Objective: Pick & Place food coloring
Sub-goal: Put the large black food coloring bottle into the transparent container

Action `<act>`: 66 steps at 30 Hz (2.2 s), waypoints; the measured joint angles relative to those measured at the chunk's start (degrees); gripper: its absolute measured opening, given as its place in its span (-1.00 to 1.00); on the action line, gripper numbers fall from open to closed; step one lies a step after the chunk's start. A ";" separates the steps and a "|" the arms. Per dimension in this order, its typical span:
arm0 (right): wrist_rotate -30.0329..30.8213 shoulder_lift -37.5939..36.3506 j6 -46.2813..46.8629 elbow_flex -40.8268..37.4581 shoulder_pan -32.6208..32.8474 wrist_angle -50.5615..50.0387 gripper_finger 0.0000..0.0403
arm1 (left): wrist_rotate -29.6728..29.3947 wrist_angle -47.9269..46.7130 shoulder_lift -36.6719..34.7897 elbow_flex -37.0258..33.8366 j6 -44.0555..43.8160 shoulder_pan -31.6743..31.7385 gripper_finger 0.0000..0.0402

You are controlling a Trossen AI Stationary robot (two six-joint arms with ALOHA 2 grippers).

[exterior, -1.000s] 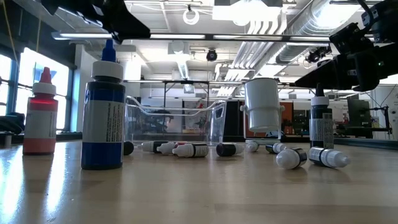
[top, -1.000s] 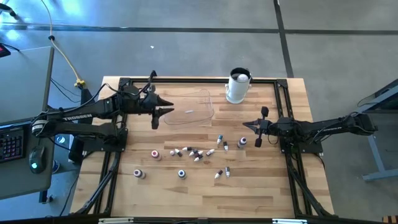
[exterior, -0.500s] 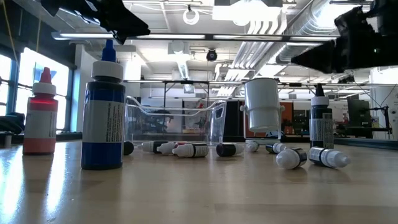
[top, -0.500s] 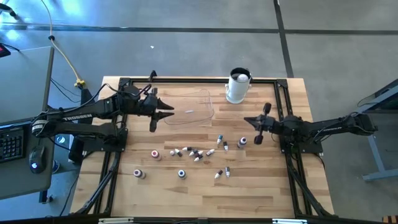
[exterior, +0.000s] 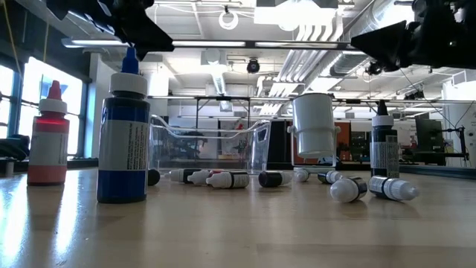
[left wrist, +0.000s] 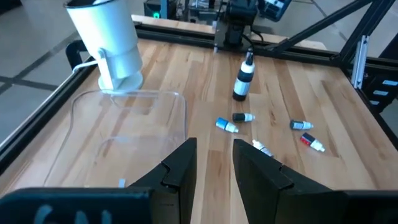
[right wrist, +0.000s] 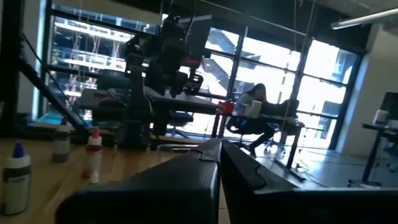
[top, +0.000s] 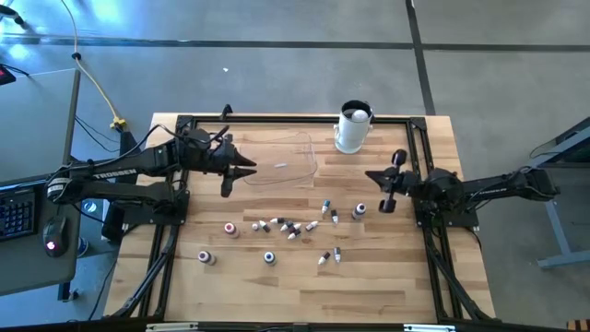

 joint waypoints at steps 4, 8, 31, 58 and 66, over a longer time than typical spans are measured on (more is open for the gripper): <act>-3.61 0.05 4.58 1.25 -0.02 -1.83 -0.87 | 0.00 0.00 0.00 0.00 0.21 0.02 -0.48; -7.30 0.04 8.31 1.68 0.02 -2.75 -0.68 | -0.02 0.03 0.00 0.00 0.57 0.01 -0.48; -16.75 0.04 17.14 0.03 1.21 -21.61 -0.41 | 0.02 0.07 0.00 0.00 -0.52 0.02 -0.48; -11.53 0.62 22.39 -0.05 4.61 -31.82 -0.41 | 0.00 0.18 0.00 0.00 -1.44 0.01 -0.48; -10.07 4.44 22.63 -0.05 4.61 -29.39 -0.46 | -0.04 1.61 0.00 0.00 -1.44 0.01 -0.48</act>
